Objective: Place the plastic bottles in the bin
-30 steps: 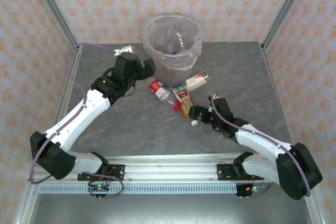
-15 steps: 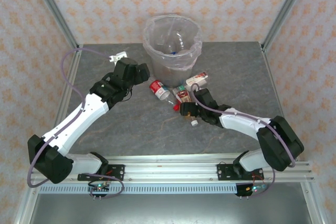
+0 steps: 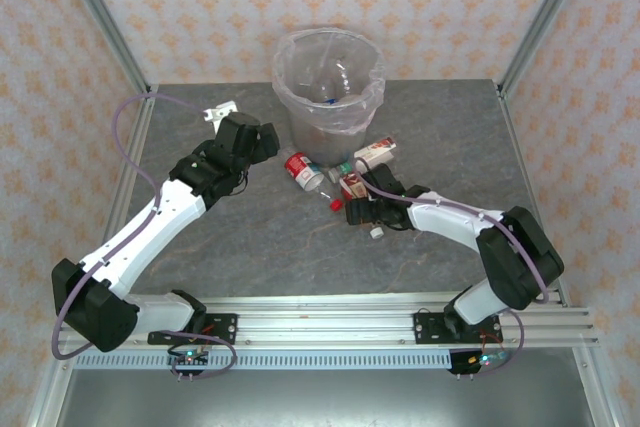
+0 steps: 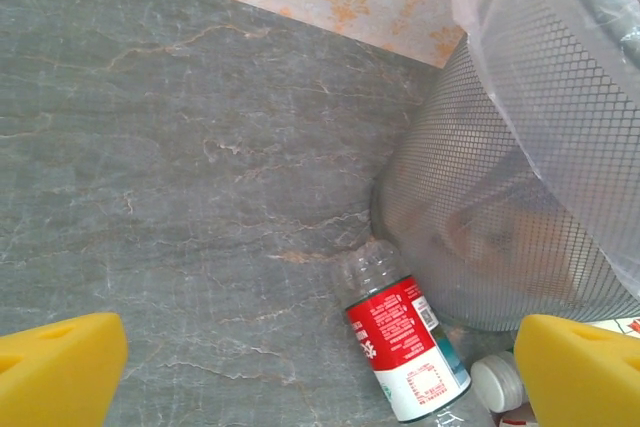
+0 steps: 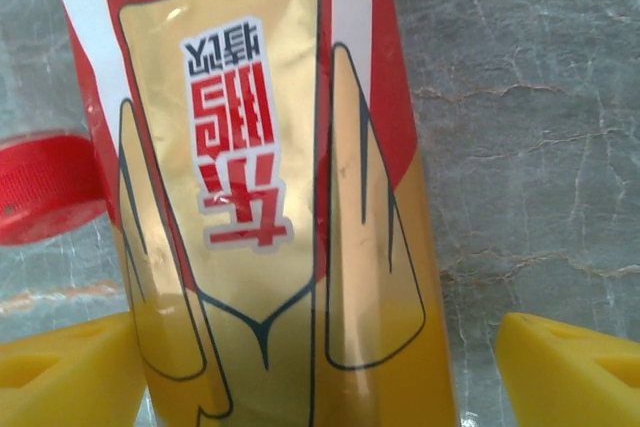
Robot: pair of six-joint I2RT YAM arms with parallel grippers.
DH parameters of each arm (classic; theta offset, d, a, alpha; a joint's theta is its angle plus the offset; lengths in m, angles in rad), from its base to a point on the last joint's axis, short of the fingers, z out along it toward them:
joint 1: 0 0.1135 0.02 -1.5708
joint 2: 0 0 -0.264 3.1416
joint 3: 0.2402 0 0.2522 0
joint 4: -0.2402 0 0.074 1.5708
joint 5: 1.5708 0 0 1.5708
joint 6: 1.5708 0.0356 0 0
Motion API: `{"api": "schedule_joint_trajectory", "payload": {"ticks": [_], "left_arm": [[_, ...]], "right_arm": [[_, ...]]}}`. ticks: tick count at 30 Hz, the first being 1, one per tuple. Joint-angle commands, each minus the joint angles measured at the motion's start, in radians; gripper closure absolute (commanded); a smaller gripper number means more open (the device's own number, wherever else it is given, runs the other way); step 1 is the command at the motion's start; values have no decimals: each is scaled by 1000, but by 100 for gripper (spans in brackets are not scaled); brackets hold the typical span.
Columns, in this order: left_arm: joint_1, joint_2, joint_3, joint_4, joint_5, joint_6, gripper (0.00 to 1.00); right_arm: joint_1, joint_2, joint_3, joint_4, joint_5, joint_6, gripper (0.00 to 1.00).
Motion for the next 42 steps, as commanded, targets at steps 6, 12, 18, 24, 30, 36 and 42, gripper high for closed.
{"api": "schedule_joint_trajectory", "payload": {"ticks": [6, 12, 18, 24, 30, 36, 42], "left_arm": [[16, -34, -4, -57, -77, 15, 0], [19, -64, -26, -53, -91, 15, 0], [21, -59, -26, -51, -82, 14, 0], [22, -42, -19, -48, -70, 11, 0], [22, -20, -6, -44, -55, 8, 0], [22, 3, 6, -40, -34, 2, 0], [23, 11, 7, -39, -29, -4, 0]], "right_arm": [[3, 135, 167, -152, 16, -143, 10], [3, 204, 243, -221, 55, -191, 10], [3, 245, 268, -214, 79, -194, 11], [3, 222, 258, -202, 65, -182, 18], [3, 163, 228, -216, 41, -176, 32], [3, 96, 189, -220, 36, -172, 38], [3, -6, 128, -186, 26, -183, 43]]}}
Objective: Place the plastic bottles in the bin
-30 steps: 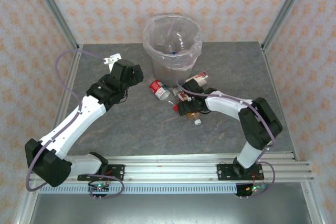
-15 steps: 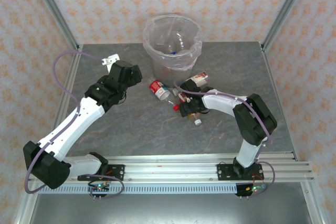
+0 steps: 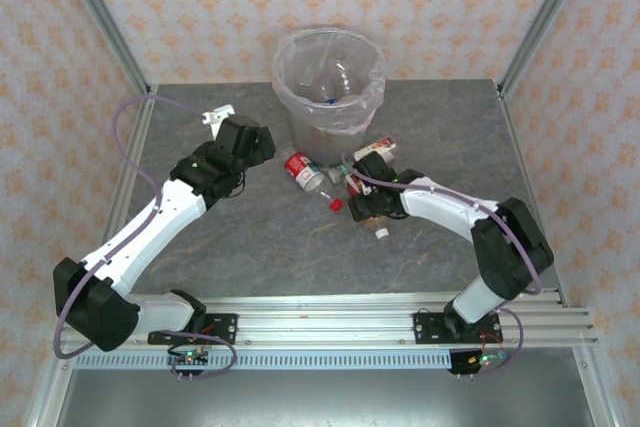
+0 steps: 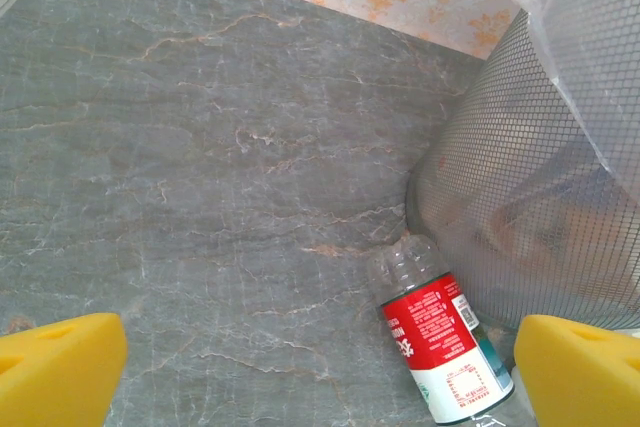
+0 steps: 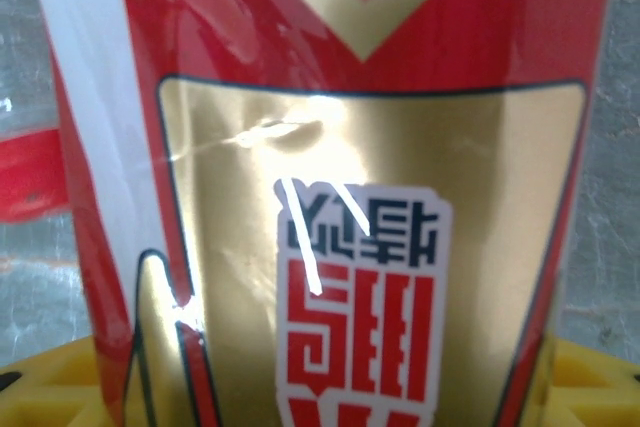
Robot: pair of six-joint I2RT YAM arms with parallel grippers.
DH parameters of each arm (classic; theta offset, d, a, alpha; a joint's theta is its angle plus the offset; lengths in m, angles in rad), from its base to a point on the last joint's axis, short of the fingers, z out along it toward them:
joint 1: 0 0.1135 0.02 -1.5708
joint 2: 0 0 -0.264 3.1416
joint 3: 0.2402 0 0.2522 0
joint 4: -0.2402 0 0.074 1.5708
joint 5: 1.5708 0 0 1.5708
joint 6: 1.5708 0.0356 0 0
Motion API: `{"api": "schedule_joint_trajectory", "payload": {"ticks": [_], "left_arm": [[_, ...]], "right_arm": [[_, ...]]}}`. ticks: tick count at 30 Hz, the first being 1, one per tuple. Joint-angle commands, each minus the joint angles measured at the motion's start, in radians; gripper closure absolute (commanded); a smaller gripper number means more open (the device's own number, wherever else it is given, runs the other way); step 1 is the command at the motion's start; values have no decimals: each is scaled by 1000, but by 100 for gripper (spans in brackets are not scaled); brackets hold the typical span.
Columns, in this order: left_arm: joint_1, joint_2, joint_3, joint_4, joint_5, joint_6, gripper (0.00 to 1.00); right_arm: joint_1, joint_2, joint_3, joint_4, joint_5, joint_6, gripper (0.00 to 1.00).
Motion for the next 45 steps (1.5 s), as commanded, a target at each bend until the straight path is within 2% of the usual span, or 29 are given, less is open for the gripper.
{"api": "schedule_joint_trajectory", "payload": {"ticks": [1, 7, 11, 26, 33, 40, 45], "left_arm": [[8, 8, 27, -14, -8, -5, 0], [9, 15, 26, -17, -1, -17, 0], [9, 19, 32, -22, 14, -27, 0], [14, -1, 11, -27, 4, -50, 0], [24, -15, -4, -27, 2, -53, 0], [25, -35, -21, -26, 9, -56, 0], [25, -63, -49, 15, 84, -22, 0]], "right_arm": [[3, -72, -33, 8, 7, -7, 43], [3, -171, -70, 72, 10, 10, 47], [3, -233, -74, 116, 59, 15, 53], [4, -363, 62, 282, -30, 47, 53], [0, -344, 145, 355, 64, 61, 55], [-42, -250, 355, 331, -39, 143, 55], [-102, -135, 502, 297, -96, 131, 55]]}}
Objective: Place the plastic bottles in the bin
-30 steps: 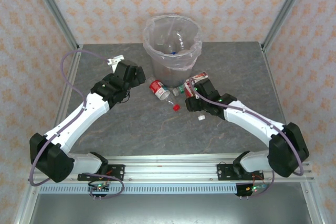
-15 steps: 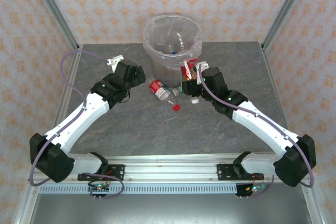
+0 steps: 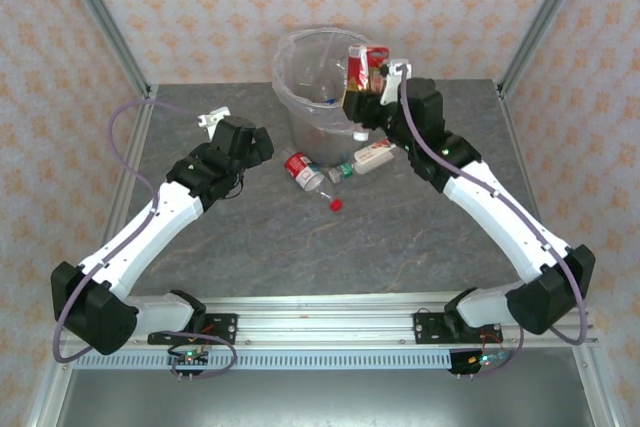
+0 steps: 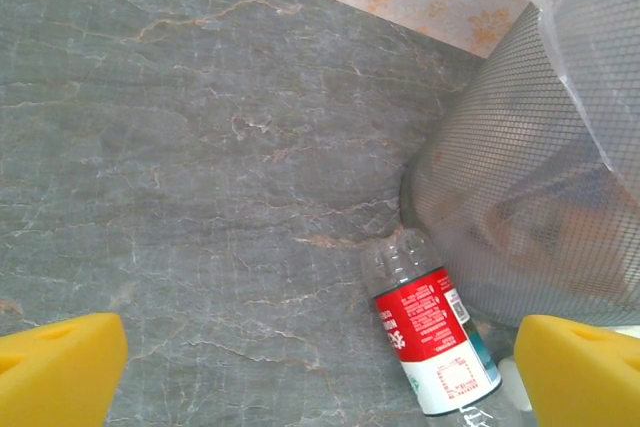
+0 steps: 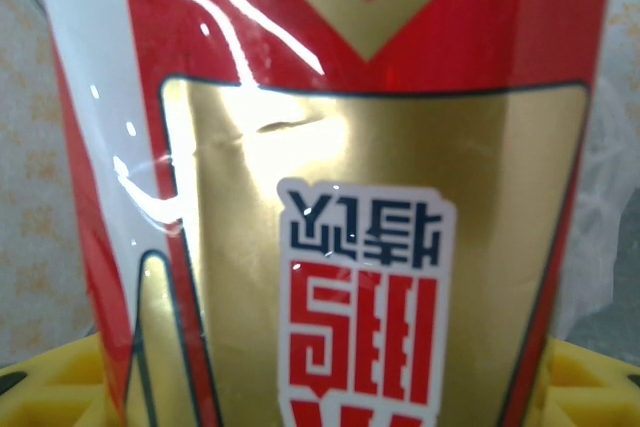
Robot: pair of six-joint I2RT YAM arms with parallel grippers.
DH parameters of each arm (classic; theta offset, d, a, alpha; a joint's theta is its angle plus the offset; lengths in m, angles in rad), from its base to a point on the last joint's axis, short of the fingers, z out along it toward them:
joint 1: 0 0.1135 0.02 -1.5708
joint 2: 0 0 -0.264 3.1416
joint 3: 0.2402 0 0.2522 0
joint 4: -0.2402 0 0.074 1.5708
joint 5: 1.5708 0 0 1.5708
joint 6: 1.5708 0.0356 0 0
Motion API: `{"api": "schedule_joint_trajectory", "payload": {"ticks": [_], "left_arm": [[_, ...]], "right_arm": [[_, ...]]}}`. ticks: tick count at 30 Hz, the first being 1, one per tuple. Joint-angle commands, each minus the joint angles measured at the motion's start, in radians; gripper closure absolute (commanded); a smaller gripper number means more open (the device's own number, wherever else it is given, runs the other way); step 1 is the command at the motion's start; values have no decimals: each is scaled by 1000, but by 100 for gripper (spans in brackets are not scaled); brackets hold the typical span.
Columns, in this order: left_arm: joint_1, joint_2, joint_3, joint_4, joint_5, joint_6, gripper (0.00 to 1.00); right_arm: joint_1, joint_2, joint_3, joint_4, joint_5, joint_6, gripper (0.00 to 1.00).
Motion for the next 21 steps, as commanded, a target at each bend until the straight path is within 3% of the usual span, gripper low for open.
{"api": "schedule_joint_trajectory", "payload": {"ticks": [1, 6, 13, 18, 21], "left_arm": [[7, -48, -34, 24, 43, 17, 0], [8, -118, -96, 92, 135, 64, 0], [8, -162, -153, 144, 195, 82, 0], [7, -164, -148, 113, 181, 84, 0], [7, -175, -157, 110, 181, 89, 0]], "right_arm": [[-27, 74, 98, -21, -44, -13, 55], [-49, 201, 345, -204, -41, -176, 52], [-55, 464, 712, -448, 119, -347, 51], [-58, 762, 1197, -726, 234, -393, 51], [-58, 1010, 1635, -927, 225, -405, 51]]}}
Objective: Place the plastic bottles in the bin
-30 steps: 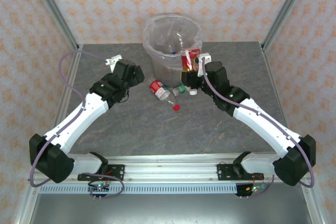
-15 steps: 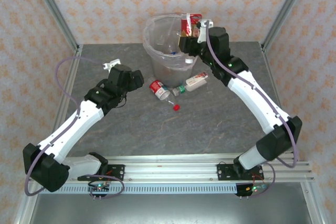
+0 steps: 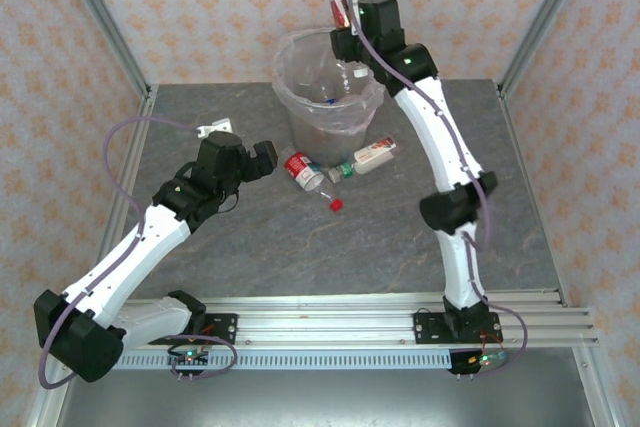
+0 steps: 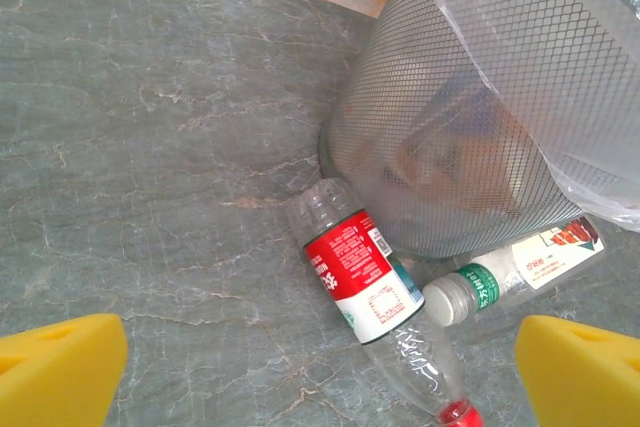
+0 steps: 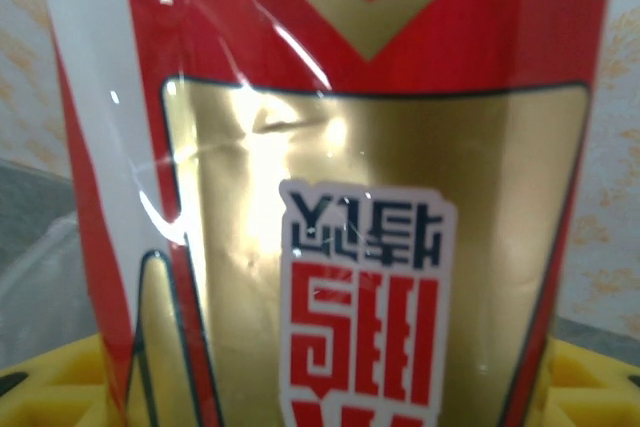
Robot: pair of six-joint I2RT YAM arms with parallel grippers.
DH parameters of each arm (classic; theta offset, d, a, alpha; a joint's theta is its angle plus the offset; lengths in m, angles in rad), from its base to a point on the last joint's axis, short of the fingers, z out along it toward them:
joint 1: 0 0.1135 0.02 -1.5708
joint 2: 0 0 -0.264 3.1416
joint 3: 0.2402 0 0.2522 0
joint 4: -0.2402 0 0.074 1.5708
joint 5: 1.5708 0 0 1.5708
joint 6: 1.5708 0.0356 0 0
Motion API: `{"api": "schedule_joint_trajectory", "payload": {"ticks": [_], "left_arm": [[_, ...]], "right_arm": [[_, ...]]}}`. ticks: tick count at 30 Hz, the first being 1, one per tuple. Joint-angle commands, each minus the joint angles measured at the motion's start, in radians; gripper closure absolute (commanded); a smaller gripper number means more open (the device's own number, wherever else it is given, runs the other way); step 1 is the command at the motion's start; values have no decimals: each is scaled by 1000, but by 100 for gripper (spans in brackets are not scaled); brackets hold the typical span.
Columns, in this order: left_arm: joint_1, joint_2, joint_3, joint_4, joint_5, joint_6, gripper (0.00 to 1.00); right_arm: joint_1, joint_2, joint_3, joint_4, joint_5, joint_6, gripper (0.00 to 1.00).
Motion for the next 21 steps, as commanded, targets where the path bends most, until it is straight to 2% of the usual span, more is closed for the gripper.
{"api": "schedule_joint_trajectory", "payload": {"ticks": [1, 7, 12, 21], "left_arm": [[7, -32, -20, 6, -4, 26, 0], [8, -70, -33, -7, -36, 60, 0], [7, -77, -42, -13, -57, 61, 0], [7, -57, -43, -7, -45, 47, 0]], "right_arm": [[-3, 168, 316, -268, 65, -47, 51], [-4, 209, 276, -219, 70, -58, 50], [-4, 220, 204, -209, 152, -102, 47], [-5, 241, 180, -186, 229, -117, 33]]}}
